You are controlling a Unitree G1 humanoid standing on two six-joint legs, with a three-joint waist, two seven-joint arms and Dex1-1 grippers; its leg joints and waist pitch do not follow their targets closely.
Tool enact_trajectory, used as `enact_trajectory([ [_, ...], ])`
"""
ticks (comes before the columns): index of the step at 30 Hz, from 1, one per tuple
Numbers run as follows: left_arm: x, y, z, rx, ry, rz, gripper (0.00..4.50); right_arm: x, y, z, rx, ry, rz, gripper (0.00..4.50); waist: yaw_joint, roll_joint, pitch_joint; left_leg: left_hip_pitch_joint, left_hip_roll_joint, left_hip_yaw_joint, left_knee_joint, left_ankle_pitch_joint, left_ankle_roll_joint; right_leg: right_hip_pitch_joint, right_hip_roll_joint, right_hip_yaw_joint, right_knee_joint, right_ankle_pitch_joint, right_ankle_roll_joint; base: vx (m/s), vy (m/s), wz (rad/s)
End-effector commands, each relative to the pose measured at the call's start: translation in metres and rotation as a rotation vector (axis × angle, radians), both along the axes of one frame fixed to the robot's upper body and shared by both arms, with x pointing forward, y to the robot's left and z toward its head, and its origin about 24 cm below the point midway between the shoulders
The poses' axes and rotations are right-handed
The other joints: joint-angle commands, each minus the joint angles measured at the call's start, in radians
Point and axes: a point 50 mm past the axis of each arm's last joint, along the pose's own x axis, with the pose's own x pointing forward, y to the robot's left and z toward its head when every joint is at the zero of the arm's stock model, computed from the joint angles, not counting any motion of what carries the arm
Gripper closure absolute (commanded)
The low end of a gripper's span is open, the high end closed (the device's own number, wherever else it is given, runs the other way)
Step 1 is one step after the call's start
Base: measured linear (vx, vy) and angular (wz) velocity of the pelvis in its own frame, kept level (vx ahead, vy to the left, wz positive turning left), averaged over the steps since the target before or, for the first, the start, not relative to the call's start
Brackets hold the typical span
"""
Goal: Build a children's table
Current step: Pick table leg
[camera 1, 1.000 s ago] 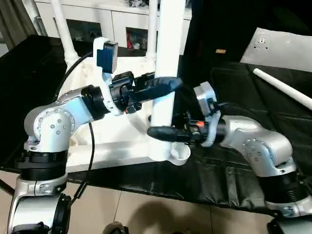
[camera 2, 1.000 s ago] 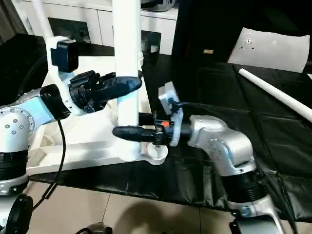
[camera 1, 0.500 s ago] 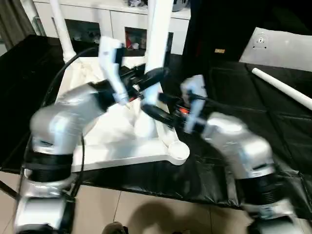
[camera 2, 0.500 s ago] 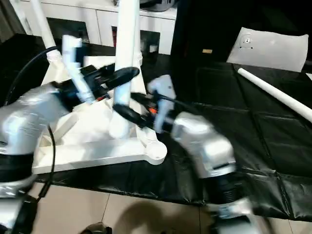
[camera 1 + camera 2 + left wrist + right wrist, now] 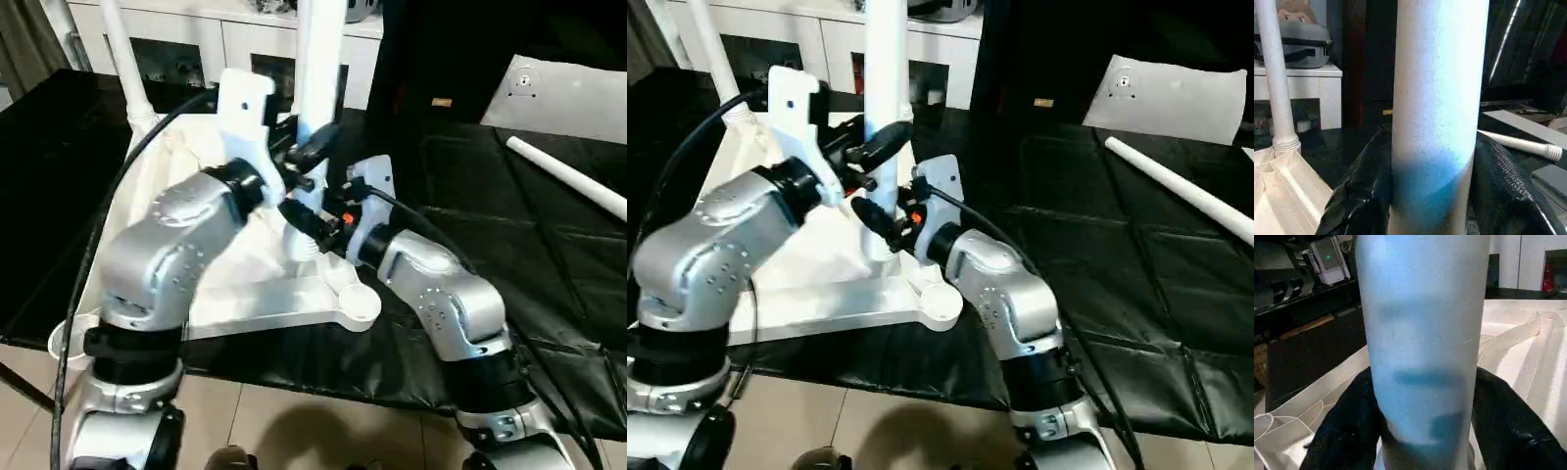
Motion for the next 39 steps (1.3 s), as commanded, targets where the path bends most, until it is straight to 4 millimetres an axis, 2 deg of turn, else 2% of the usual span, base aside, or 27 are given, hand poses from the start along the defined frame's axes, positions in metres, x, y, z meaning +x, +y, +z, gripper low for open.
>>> enact_trajectory([
  [1, -0.002, -0.001, 0.002, 0.013, -0.014, 0.012, 2.65, 0.004, -0.005, -0.001, -0.019, 0.012, -0.032, 2.21, -0.004, 0.001, -0.071, 0.011, 0.029, 0.0, -0.086, -0.184, -0.06, 0.05, -0.06, 0.049, -0.076, -0.219, -0.102, 0.0, 0.0, 0.0],
  [2, -0.002, -0.001, 0.002, 0.018, -0.015, 0.017, 2.65, 0.004, -0.005, -0.001, -0.023, 0.01, -0.036, 2.21, -0.003, 0.004, -0.071, 0.011, 0.029, 0.0, -0.086, -0.184, -0.06, 0.05, -0.06, 0.049, -0.076, -0.219, -0.101, 0.0, 0.0, 0.0],
  [6, 0.0, 0.0, 0.001, 0.036, -0.018, 0.029, 2.65, 0.005, -0.006, -0.002, -0.068, -0.015, -0.06, 2.53, -0.003, 0.003, -0.072, 0.011, 0.029, 0.0, -0.086, -0.181, -0.064, 0.049, -0.06, 0.049, -0.076, -0.21, -0.102, 0.0, 0.0, 0.0],
  [7, 0.0, 0.0, 0.001, 0.04, -0.018, 0.033, 2.65, 0.005, -0.006, -0.002, -0.076, -0.014, -0.068, 2.56, -0.004, 0.006, -0.072, 0.011, 0.028, 0.0, -0.086, -0.182, -0.065, 0.049, -0.06, 0.049, -0.075, -0.209, -0.103, 0.0, 0.0, 0.0],
  [11, 0.0, 0.001, 0.001, 0.053, -0.02, 0.044, 2.65, 0.006, -0.007, -0.004, -0.07, 0.001, -0.064, 2.6, -0.005, 0.004, -0.071, 0.012, 0.029, 0.0, -0.086, -0.193, -0.065, 0.049, -0.059, 0.049, -0.076, -0.206, -0.107, 0.0, 0.0, 0.0],
  [12, 0.001, 0.002, 0.001, 0.06, -0.02, 0.054, 2.65, 0.006, -0.008, -0.003, -0.052, 0.011, -0.055, 2.6, -0.004, 0.009, -0.072, 0.013, 0.029, -0.001, -0.086, -0.192, -0.066, 0.049, -0.06, 0.049, -0.074, -0.203, -0.108, 0.0, 0.0, 0.0],
  [13, 0.002, 0.002, 0.001, 0.06, -0.018, 0.063, 2.65, 0.006, -0.008, -0.003, -0.035, 0.019, -0.048, 2.6, -0.005, 0.006, -0.071, 0.013, 0.029, -0.001, -0.087, -0.195, -0.063, 0.048, -0.058, 0.049, -0.075, -0.203, -0.107, 0.0, 0.0, 0.0],
  [14, 0.003, 0.004, 0.001, 0.052, -0.01, 0.093, 2.65, 0.005, -0.008, -0.002, -0.02, 0.023, -0.04, 2.6, -0.004, 0.009, -0.072, 0.013, 0.028, -0.001, -0.086, -0.198, -0.064, 0.049, -0.06, 0.049, -0.076, -0.207, -0.108, 0.0, 0.0, 0.0],
  [15, 0.004, 0.004, 0.001, 0.017, 0.011, 0.087, 2.65, 0.005, -0.009, -0.001, -0.005, 0.026, -0.032, 2.6, -0.005, 0.008, -0.072, 0.013, 0.029, 0.0, -0.086, -0.2, -0.064, 0.049, -0.059, 0.049, -0.076, -0.205, -0.108, 0.0, 0.0, 0.0],
  [16, 0.005, 0.004, 0.001, -0.003, 0.018, 0.078, 2.09, 0.004, -0.009, 0.001, 0.013, 0.023, -0.013, 2.6, -0.005, 0.01, -0.072, 0.013, 0.029, -0.001, -0.085, -0.2, -0.063, 0.049, -0.059, 0.049, -0.077, -0.199, -0.111, 0.0, 0.0, 0.0],
  [18, 0.005, 0.006, 0.002, -0.013, 0.025, 0.071, 1.95, 0.003, -0.009, 0.003, 0.028, 0.014, 0.011, 2.6, -0.004, 0.01, -0.072, 0.012, 0.029, -0.002, -0.086, -0.199, -0.063, 0.051, -0.059, 0.048, -0.076, -0.197, -0.114, 0.0, 0.0, 0.0],
  [20, 0.006, 0.007, 0.004, -0.023, 0.025, 0.056, 1.95, -0.001, -0.01, 0.007, 0.054, -0.005, 0.078, 2.6, -0.004, 0.013, -0.073, 0.012, 0.028, -0.001, -0.084, -0.196, -0.061, 0.051, -0.058, 0.049, -0.075, -0.188, -0.117, 0.0, 0.0, 0.0],
  [24, 0.006, 0.009, 0.008, -0.041, 0.03, 0.024, 1.95, -0.004, -0.012, 0.011, 0.078, -0.017, 0.134, 2.6, -0.002, 0.011, -0.074, 0.012, 0.028, -0.001, -0.083, -0.193, -0.053, 0.053, -0.058, 0.048, -0.076, -0.182, -0.125, 0.0, 0.0, 0.0],
  [26, 0.008, 0.013, 0.011, -0.087, 0.064, -0.012, 1.95, -0.005, -0.017, 0.016, 0.112, -0.015, 0.188, 2.6, -0.003, 0.013, -0.073, 0.013, 0.026, -0.001, -0.082, -0.191, -0.05, 0.052, -0.057, 0.047, -0.075, -0.18, -0.133, 0.0, 0.0, 0.0],
  [29, 0.007, 0.014, 0.016, -0.14, 0.078, -0.077, 1.95, -0.007, -0.022, 0.018, 0.115, -0.016, 0.23, 2.6, -0.001, 0.01, -0.074, 0.012, 0.026, 0.0, -0.081, -0.182, -0.046, 0.055, -0.058, 0.047, -0.074, -0.178, -0.145, 0.0, 0.0, 0.0],
  [31, 0.002, 0.012, 0.022, -0.18, 0.085, -0.174, 1.95, -0.008, -0.028, 0.02, 0.129, -0.012, 0.276, 2.6, 0.0, 0.009, -0.075, 0.013, 0.027, 0.0, -0.081, -0.175, -0.042, 0.055, -0.058, 0.046, -0.073, -0.168, -0.152, 0.0, 0.0, 0.0],
  [32, 0.0, 0.011, 0.025, -0.2, 0.091, -0.212, 1.95, -0.009, -0.03, 0.021, 0.135, -0.01, 0.297, 2.6, 0.002, 0.014, -0.075, 0.013, 0.027, 0.0, -0.079, -0.171, -0.04, 0.056, -0.058, 0.046, -0.073, -0.162, -0.158, 0.0, 0.0, 0.0],
  [33, -0.002, 0.01, 0.026, -0.211, 0.098, -0.259, 1.95, -0.01, -0.033, 0.023, 0.14, -0.013, 0.323, 2.6, 0.002, 0.012, -0.076, 0.015, 0.027, 0.001, -0.078, -0.17, -0.037, 0.056, -0.058, 0.046, -0.072, -0.157, -0.165, 0.0, 0.0, 0.0],
  [39, -0.006, 0.009, 0.026, -0.186, 0.13, -0.362, 1.95, -0.01, -0.042, 0.027, 0.148, -0.013, 0.368, 2.6, 0.002, 0.012, -0.074, 0.013, 0.027, 0.001, -0.08, -0.18, -0.032, 0.056, -0.059, 0.045, -0.076, -0.191, -0.168, 0.0, 0.0, 0.0],
])
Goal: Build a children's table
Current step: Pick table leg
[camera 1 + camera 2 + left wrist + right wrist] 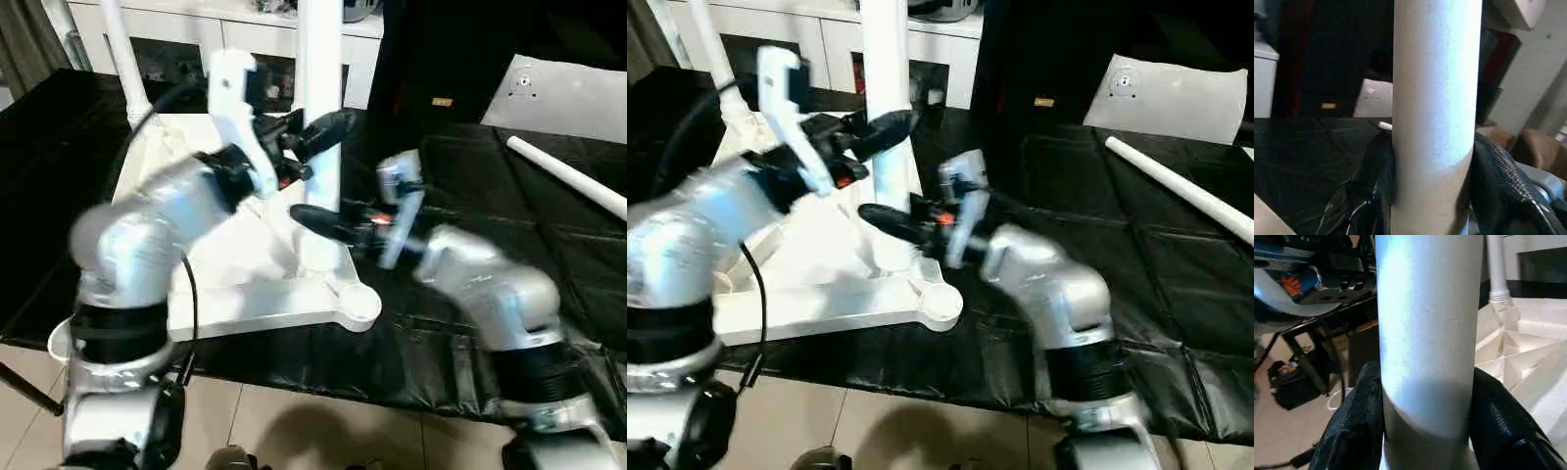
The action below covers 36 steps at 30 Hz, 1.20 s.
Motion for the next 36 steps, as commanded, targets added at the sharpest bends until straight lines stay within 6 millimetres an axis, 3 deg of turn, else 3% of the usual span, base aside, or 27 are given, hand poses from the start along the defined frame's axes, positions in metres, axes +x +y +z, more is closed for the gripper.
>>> enact_trajectory([
  [1, -0.001, -0.004, 0.007, -0.014, -0.005, -0.072, 1.95, 0.001, -0.003, 0.011, 0.041, -0.028, 0.036, 2.6, 0.001, 0.015, -0.074, 0.014, 0.027, 0.0, -0.08, -0.179, -0.034, 0.055, -0.059, 0.045, -0.075, -0.191, -0.169, 0.0, 0.0, 0.0],
  [11, 0.002, -0.001, 0.007, 0.058, -0.033, -0.04, 1.95, 0.001, -0.005, 0.012, 0.038, -0.033, 0.05, 2.6, 0.001, 0.012, -0.075, 0.013, 0.028, 0.001, -0.08, -0.168, -0.039, 0.058, -0.06, 0.045, -0.072, -0.166, -0.179, 0.0, 0.0, 0.0],
  [27, -0.001, 0.002, 0.007, 0.022, -0.041, -0.09, 1.95, -0.001, -0.002, 0.01, 0.031, -0.039, 0.071, 2.6, 0.002, 0.013, -0.074, 0.015, 0.029, 0.0, -0.081, -0.183, -0.044, 0.056, -0.06, 0.045, -0.074, -0.186, -0.177, 0.0, 0.0, 0.0],
  [31, -0.008, 0.003, 0.005, -0.003, -0.087, -0.171, 1.95, -0.002, 0.0, 0.008, 0.011, -0.054, 0.071, 2.6, 0.002, 0.012, -0.074, 0.013, 0.029, 0.0, -0.082, -0.177, -0.04, 0.056, -0.062, 0.045, -0.076, -0.191, -0.173, 0.0, 0.0, 0.0],
  [36, -0.018, 0.008, -0.01, -0.001, -0.101, -0.286, 1.9, -0.006, 0.005, 0.003, -0.011, -0.094, 0.067, 2.6, 0.001, 0.017, -0.074, 0.016, 0.031, 0.001, -0.084, -0.19, -0.047, 0.053, -0.061, 0.046, -0.073, -0.186, -0.176, 0.0, 0.0, 0.0],
])
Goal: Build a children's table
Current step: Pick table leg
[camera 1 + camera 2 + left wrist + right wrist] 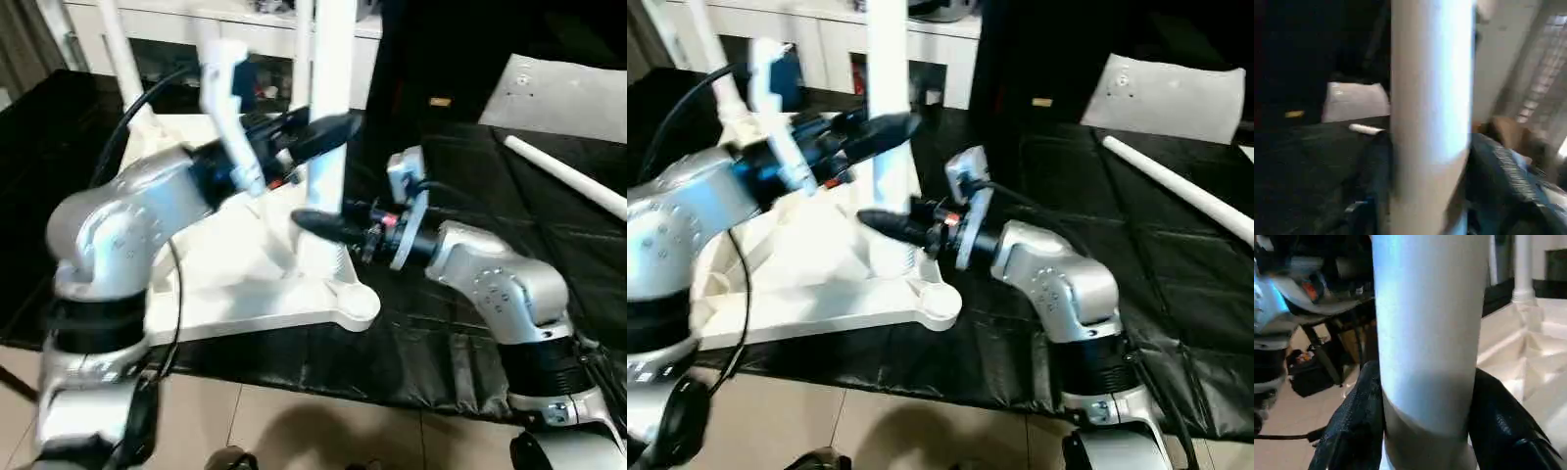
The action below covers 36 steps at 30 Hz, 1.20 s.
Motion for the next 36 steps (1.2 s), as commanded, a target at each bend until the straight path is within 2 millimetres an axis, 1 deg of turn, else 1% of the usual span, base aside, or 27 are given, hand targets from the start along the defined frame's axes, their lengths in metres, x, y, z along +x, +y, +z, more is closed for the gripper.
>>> enact_trajectory([
  [1, -0.013, -0.005, -0.006, 0.0, -0.015, -0.13, 1.56, -0.006, 0.004, -0.001, -0.027, -0.072, 0.001, 2.6, 0.001, 0.023, -0.072, 0.015, 0.03, 0.0, -0.085, -0.201, -0.049, 0.052, -0.062, 0.047, -0.073, -0.195, -0.173, 0.0, 0.0, 0.0],
  [2, -0.019, -0.005, -0.012, 0.005, -0.01, -0.168, 1.56, -0.013, 0.008, -0.009, -0.052, -0.095, 0.005, 2.6, 0.002, 0.022, -0.074, 0.016, 0.032, 0.0, -0.086, -0.202, -0.054, 0.051, -0.063, 0.047, -0.074, -0.191, -0.169, 0.0, 0.0, 0.0],
  [3, -0.025, -0.006, -0.016, 0.008, -0.006, -0.201, 1.48, -0.019, 0.01, -0.015, -0.064, -0.109, 0.011, 2.61, 0.001, 0.027, -0.072, 0.017, 0.033, -0.001, -0.089, -0.213, -0.058, 0.05, -0.062, 0.047, -0.073, -0.186, -0.173, 0.0, 0.0, 0.0],
  [4, -0.025, -0.006, -0.016, 0.008, -0.006, -0.201, 1.47, -0.019, 0.01, -0.015, -0.064, -0.109, 0.011, 2.61, 0.001, 0.026, -0.073, 0.017, 0.034, -0.001, -0.089, -0.22, -0.059, 0.05, -0.062, 0.047, -0.074, -0.186, -0.173, 0.0, 0.0, 0.0],
  [5, -0.031, -0.007, -0.02, 0.012, -0.003, -0.23, 1.34, -0.025, 0.012, -0.021, -0.067, -0.11, 0.023, 2.61, 0.0, 0.026, -0.072, 0.019, 0.032, 0.0, -0.09, -0.237, -0.056, 0.05, -0.059, 0.047, -0.075, -0.196, -0.175, 0.0, 0.0, 0.0],
  [6, -0.032, -0.008, -0.021, 0.013, -0.003, -0.237, 1.34, -0.027, 0.013, -0.022, -0.067, -0.109, 0.026, 2.61, 0.002, 0.026, -0.072, 0.02, 0.033, -0.002, -0.091, -0.242, -0.056, 0.05, -0.061, 0.047, -0.075, -0.201, -0.174, 0.0, 0.0, 0.0],
  [7, -0.032, -0.008, -0.021, 0.013, -0.003, -0.237, 1.34, -0.027, 0.013, -0.022, -0.067, -0.109, 0.026, 2.61, -0.002, 0.025, -0.068, 0.019, 0.033, -0.002, -0.094, -0.278, -0.054, 0.049, -0.06, 0.048, -0.079, -0.245, -0.17, 0.0, 0.0, 0.0],
  [8, -0.032, -0.008, -0.021, 0.013, -0.003, -0.237, 1.34, -0.027, 0.013, -0.022, -0.067, -0.109, 0.026, 2.61, -0.002, 0.025, -0.068, 0.019, 0.033, -0.002, -0.094, -0.278, -0.054, 0.049, -0.06, 0.048, -0.079, -0.245, -0.17, 0.0, 0.0, 0.0],
  [11, -0.032, -0.008, -0.021, 0.013, -0.003, -0.237, 1.34, -0.027, 0.013, -0.022, -0.067, -0.109, 0.026, 2.61, -0.004, 0.024, -0.062, 0.021, 0.031, -0.004, -0.094, -0.323, -0.053, 0.046, -0.063, 0.049, -0.091, -0.356, -0.141, 0.0, 0.0, 0.0],
  [12, -0.032, -0.008, -0.021, 0.013, -0.003, -0.237, 1.34, -0.027, 0.013, -0.022, -0.067, -0.109, 0.026, 2.61, -0.004, 0.024, -0.062, 0.021, 0.031, -0.004, -0.094, -0.324, -0.053, 0.045, -0.063, 0.049, -0.092, -0.363, -0.137, 0.0, 0.0, 0.0],
  [13, -0.034, -0.008, -0.023, 0.016, -0.002, -0.247, 1.18, -0.03, 0.013, -0.025, -0.066, -0.105, 0.034, 2.61, -0.004, 0.024, -0.063, 0.02, 0.031, -0.005, -0.095, -0.323, -0.054, 0.045, -0.063, 0.049, -0.092, -0.366, -0.133, 0.0, 0.0, 0.0],
  [14, -0.035, -0.007, -0.026, 0.012, 0.002, -0.243, 1.06, -0.032, 0.012, -0.026, -0.055, -0.096, 0.042, 2.61, -0.003, 0.029, -0.064, 0.021, 0.032, -0.006, -0.094, -0.316, -0.055, 0.044, -0.063, 0.05, -0.091, -0.353, -0.134, 0.0, 0.0, 0.0],
  [16, -0.035, -0.004, -0.03, -0.008, 0.011, -0.244, 1.0, -0.036, 0.01, -0.028, -0.032, -0.079, 0.063, 2.61, -0.003, 0.025, -0.065, 0.019, 0.034, -0.006, -0.095, -0.305, -0.05, 0.046, -0.061, 0.05, -0.088, -0.317, -0.141, 0.0, 0.0, 0.0],
  [17, -0.035, -0.004, -0.03, -0.014, 0.011, -0.248, 0.94, -0.037, 0.009, -0.028, -0.028, -0.076, 0.072, 2.61, -0.002, 0.024, -0.068, 0.019, 0.033, -0.004, -0.093, -0.289, -0.046, 0.047, -0.06, 0.05, -0.084, -0.286, -0.151, 0.0, 0.0, 0.0],
  [18, -0.035, -0.003, -0.03, -0.021, 0.011, -0.253, 0.64, -0.037, 0.008, -0.027, -0.024, -0.072, 0.084, 2.61, -0.002, 0.026, -0.07, 0.018, 0.034, -0.004, -0.093, -0.273, -0.043, 0.048, -0.059, 0.05, -0.081, -0.252, -0.16, 0.0, 0.0, 0.0],
  [19, -0.034, -0.002, -0.029, -0.028, 0.009, -0.262, 0.57, -0.038, 0.007, -0.026, -0.018, -0.062, 0.106, 2.61, -0.003, 0.025, -0.07, 0.018, 0.032, -0.003, -0.092, -0.268, -0.04, 0.048, -0.057, 0.05, -0.081, -0.243, -0.163, 0.0, 0.0, 0.0],
  [20, -0.033, 0.0, -0.026, -0.051, 0.005, -0.276, 0.55, -0.04, 0.002, -0.025, -0.013, -0.032, 0.165, 2.61, -0.003, 0.022, -0.068, 0.019, 0.03, -0.002, -0.092, -0.271, -0.033, 0.051, -0.055, 0.048, -0.083, -0.246, -0.168, 0.0, 0.0, 0.0],
  [21, -0.033, 0.0, -0.025, -0.06, 0.005, -0.282, 0.55, -0.04, 0.001, -0.024, -0.013, -0.022, 0.183, 2.61, 0.0, 0.023, -0.069, 0.02, 0.031, -0.002, -0.091, -0.271, -0.031, 0.051, -0.057, 0.049, -0.081, -0.248, -0.17, 0.0, 0.0, 0.0],
  [22, -0.033, 0.001, -0.025, -0.065, 0.005, -0.29, 0.34, -0.041, -0.001, -0.024, -0.015, -0.015, 0.194, 2.61, -0.001, 0.022, -0.067, 0.016, 0.031, -0.002, -0.091, -0.27, -0.031, 0.051, -0.06, 0.049, -0.083, -0.264, -0.169, 0.0, 0.0, 0.0],
  [23, -0.033, 0.001, -0.024, -0.064, -0.001, -0.294, 0.2, -0.039, -0.003, -0.023, -0.009, -0.011, 0.196, 2.61, -0.001, 0.022, -0.067, 0.016, 0.031, -0.002, -0.091, -0.27, -0.031, 0.051, -0.06, 0.049, -0.083, -0.264, -0.169, 0.0, 0.0, 0.0],
  [24, -0.034, 0.001, -0.023, -0.069, -0.002, -0.305, 0.14, -0.038, -0.004, -0.022, -0.001, -0.003, 0.197, 2.61, -0.002, 0.021, -0.067, 0.016, 0.031, -0.001, -0.09, -0.27, -0.03, 0.051, -0.06, 0.049, -0.084, -0.279, -0.165, 0.0, 0.0, 0.0],
  [27, -0.033, 0.001, -0.022, -0.085, 0.018, -0.322, 0.05, -0.032, -0.01, -0.016, 0.027, 0.017, 0.198, 2.61, -0.003, 0.021, -0.068, 0.016, 0.031, -0.002, -0.089, -0.271, -0.035, 0.05, -0.06, 0.048, -0.085, -0.307, -0.162, 0.0, 0.0, 0.0],
  [29, -0.027, 0.001, -0.023, -0.084, 0.047, -0.291, 0.0, -0.028, -0.013, -0.011, 0.053, 0.025, 0.194, 2.61, -0.002, 0.021, -0.067, 0.018, 0.03, -0.001, -0.088, -0.269, -0.036, 0.049, -0.059, 0.049, -0.085, -0.309, -0.161, 0.0, 0.0, 0.0],
  [31, -0.025, 0.002, -0.023, -0.1, 0.056, -0.286, 0.0, -0.024, -0.015, -0.008, 0.079, 0.028, 0.174, 2.61, 0.0, 0.021, -0.068, 0.019, 0.031, -0.001, -0.087, -0.26, -0.039, 0.049, -0.059, 0.049, -0.085, -0.301, -0.164, 0.0, 0.0, 0.0],
  [32, -0.024, 0.003, -0.02, -0.148, 0.068, -0.294, 0.0, -0.018, -0.02, -0.001, 0.126, 0.037, 0.158, 2.61, 0.0, 0.02, -0.07, 0.02, 0.03, 0.001, -0.085, -0.248, -0.039, 0.05, -0.058, 0.049, -0.082, -0.286, -0.17, 0.0, 0.0, 0.0],
  [35, -0.023, 0.006, -0.016, -0.196, 0.075, -0.29, 0.0, -0.015, -0.026, 0.005, 0.161, 0.045, 0.16, 2.61, 0.002, 0.02, -0.071, 0.019, 0.03, 0.0, -0.085, -0.239, -0.036, 0.052, -0.057, 0.047, -0.082, -0.263, -0.18, 0.0, 0.0, 0.0],
  [36, -0.022, 0.006, -0.015, -0.214, 0.079, -0.286, 0.0, -0.014, -0.029, 0.007, 0.171, 0.052, 0.165, 2.61, 0.001, 0.015, -0.073, 0.018, 0.031, 0.001, -0.084, -0.226, -0.034, 0.053, -0.057, 0.048, -0.08, -0.246, -0.182, 0.0, 0.0, 0.0],
])
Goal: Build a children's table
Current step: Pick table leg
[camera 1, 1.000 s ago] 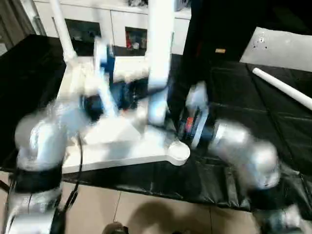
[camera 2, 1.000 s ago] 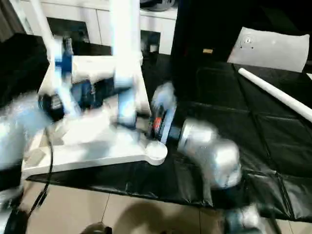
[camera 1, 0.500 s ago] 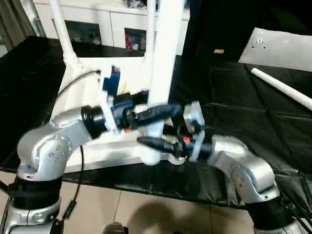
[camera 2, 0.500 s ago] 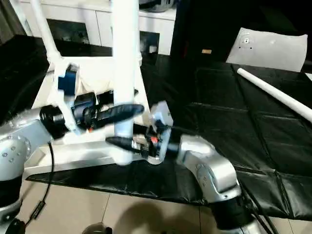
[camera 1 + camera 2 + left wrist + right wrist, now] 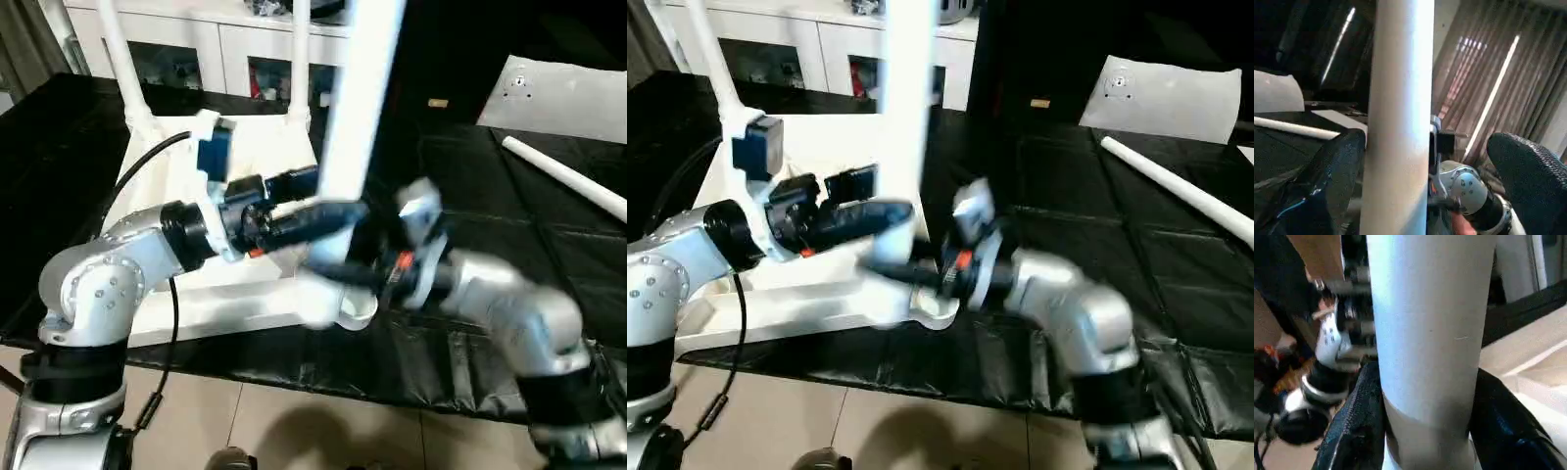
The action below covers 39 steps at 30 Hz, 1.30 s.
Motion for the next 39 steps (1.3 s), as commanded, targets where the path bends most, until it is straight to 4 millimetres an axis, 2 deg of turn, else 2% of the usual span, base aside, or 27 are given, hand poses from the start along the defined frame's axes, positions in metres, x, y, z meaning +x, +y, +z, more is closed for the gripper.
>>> enact_trajectory([
  [1, 0.001, 0.0, 0.009, -0.029, -0.009, -0.002, 0.0, 0.002, -0.008, 0.008, 0.027, -0.001, 0.002, 2.61, 0.002, 0.012, -0.073, 0.012, 0.026, 0.001, -0.081, -0.214, -0.028, 0.053, -0.064, 0.045, -0.078, -0.232, -0.183, 0.0, 0.0, 0.0],
  [4, 0.0, 0.0, 0.011, -0.049, -0.01, -0.008, 0.0, 0.002, -0.01, 0.008, 0.016, 0.009, 0.024, 2.61, 0.004, 0.009, -0.072, 0.011, 0.025, 0.004, -0.08, -0.204, -0.023, 0.054, -0.064, 0.045, -0.078, -0.231, -0.183, 0.0, 0.0, 0.0],
  [10, 0.001, -0.003, 0.01, -0.022, 0.002, 0.002, 0.0, 0.002, -0.011, 0.009, -0.004, 0.011, 0.042, 2.61, 0.004, 0.009, -0.07, 0.012, 0.025, 0.004, -0.081, -0.222, -0.029, 0.051, -0.066, 0.045, -0.086, -0.308, -0.154, 0.0, 0.0, 0.0],
  [13, 0.001, -0.006, 0.009, -0.007, 0.002, 0.004, 0.0, 0.003, -0.01, 0.01, -0.006, 0.01, 0.044, 2.61, 0.004, 0.007, -0.072, 0.012, 0.027, 0.003, -0.082, -0.207, -0.029, 0.052, -0.065, 0.045, -0.083, -0.278, -0.157, 0.0, 0.0, 0.0],
  [17, 0.002, -0.011, 0.008, 0.009, 0.002, 0.017, 0.0, 0.002, -0.009, 0.01, -0.016, 0.002, 0.049, 2.61, 0.005, 0.009, -0.072, 0.012, 0.027, 0.003, -0.081, -0.202, -0.028, 0.052, -0.065, 0.045, -0.081, -0.26, -0.164, 0.0, 0.0, 0.0],
  [19, 0.002, -0.013, 0.007, 0.023, -0.006, 0.016, 0.0, 0.001, -0.008, 0.009, -0.027, -0.004, 0.049, 2.61, 0.005, 0.008, -0.072, 0.011, 0.026, 0.004, -0.08, -0.203, -0.028, 0.054, -0.065, 0.045, -0.082, -0.265, -0.161, 0.0, 0.0, 0.0],
  [20, 0.002, -0.014, 0.007, 0.03, -0.01, 0.019, 0.0, 0.001, -0.008, 0.009, -0.032, -0.006, 0.05, 2.61, 0.004, 0.003, -0.071, 0.01, 0.026, 0.004, -0.081, -0.202, -0.026, 0.054, -0.065, 0.045, -0.084, -0.275, -0.156, 0.0, 0.0, 0.0],
  [24, 0.002, -0.017, 0.008, 0.049, -0.022, 0.034, 0.0, 0.0, -0.005, 0.006, -0.077, -0.028, 0.045, 2.61, 0.004, 0.006, -0.07, 0.01, 0.027, 0.004, -0.081, -0.202, -0.031, 0.052, -0.065, 0.046, -0.084, -0.289, -0.149, 0.0, 0.0, 0.0],
  [25, 0.003, -0.018, 0.008, 0.055, -0.025, 0.041, 0.18, 0.001, -0.003, 0.004, -0.093, -0.036, 0.038, 2.61, 0.005, 0.003, -0.071, 0.01, 0.027, 0.003, -0.081, -0.203, -0.031, 0.053, -0.066, 0.045, -0.084, -0.294, -0.147, 0.0, 0.0, 0.0],
  [26, 0.003, -0.019, 0.008, 0.057, -0.026, 0.043, 0.29, 0.001, -0.003, 0.004, -0.098, -0.039, 0.036, 2.61, 0.004, 0.005, -0.07, 0.011, 0.027, 0.004, -0.081, -0.205, -0.032, 0.051, -0.065, 0.046, -0.084, -0.295, -0.146, 0.0, 0.0, 0.0],
  [28, 0.004, -0.019, 0.008, 0.068, -0.027, 0.048, 0.36, 0.002, -0.001, 0.0, -0.137, -0.057, 0.021, 2.61, 0.004, 0.004, -0.071, 0.01, 0.026, 0.004, -0.08, -0.198, -0.032, 0.052, -0.065, 0.046, -0.083, -0.286, -0.146, 0.0, 0.0, 0.0],
  [33, 0.004, -0.02, 0.006, 0.124, -0.068, 0.071, 0.76, 0.004, 0.002, -0.002, -0.177, -0.083, -0.002, 2.61, 0.003, 0.007, -0.072, 0.01, 0.028, 0.003, -0.081, -0.192, -0.029, 0.052, -0.064, 0.047, -0.081, -0.258, -0.151, 0.0, 0.0, 0.0],
  [36, 0.005, -0.021, 0.006, 0.133, -0.086, 0.073, 1.1, 0.005, 0.003, -0.003, -0.188, -0.096, -0.005, 2.61, 0.002, 0.006, -0.071, 0.011, 0.027, 0.004, -0.081, -0.205, -0.03, 0.052, -0.065, 0.046, -0.082, -0.268, -0.153, 0.0, 0.0, 0.0],
  [39, 0.006, -0.021, 0.006, 0.122, -0.087, 0.074, 1.25, 0.006, 0.004, -0.003, -0.193, -0.103, -0.01, 2.61, 0.002, 0.008, -0.071, 0.011, 0.027, 0.003, -0.081, -0.207, -0.03, 0.052, -0.065, 0.046, -0.081, -0.266, -0.156, 0.0, 0.0, 0.0],
])
